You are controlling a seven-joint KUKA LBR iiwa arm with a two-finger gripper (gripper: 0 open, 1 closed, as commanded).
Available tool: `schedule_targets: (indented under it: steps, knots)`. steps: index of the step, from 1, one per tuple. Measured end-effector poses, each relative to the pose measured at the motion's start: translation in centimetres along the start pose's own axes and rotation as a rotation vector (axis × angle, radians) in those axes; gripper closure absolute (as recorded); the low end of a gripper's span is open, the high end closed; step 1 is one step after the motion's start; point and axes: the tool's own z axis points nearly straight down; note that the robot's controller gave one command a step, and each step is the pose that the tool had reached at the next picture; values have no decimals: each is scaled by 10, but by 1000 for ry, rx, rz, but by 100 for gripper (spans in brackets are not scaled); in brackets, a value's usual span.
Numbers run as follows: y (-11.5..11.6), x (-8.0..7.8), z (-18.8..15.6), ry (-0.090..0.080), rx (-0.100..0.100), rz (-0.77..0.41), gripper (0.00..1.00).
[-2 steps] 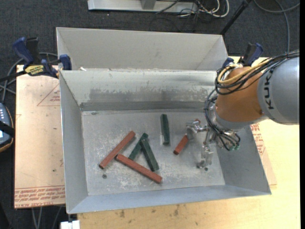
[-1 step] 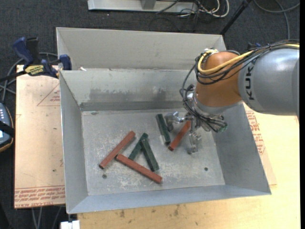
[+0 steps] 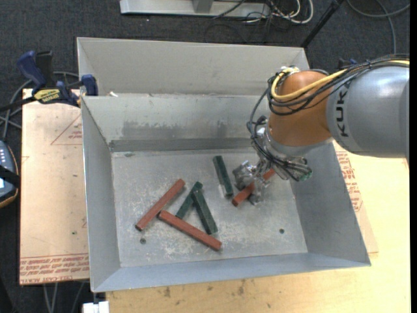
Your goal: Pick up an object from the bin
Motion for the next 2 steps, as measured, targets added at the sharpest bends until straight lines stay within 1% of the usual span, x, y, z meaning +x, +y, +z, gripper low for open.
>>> schedule_targets:
  steps: [1, 2]
  knots:
    - [16, -53, -129, -5, 4, -368, 100]
    - [8, -58, -260, -3, 4, -756, 100]
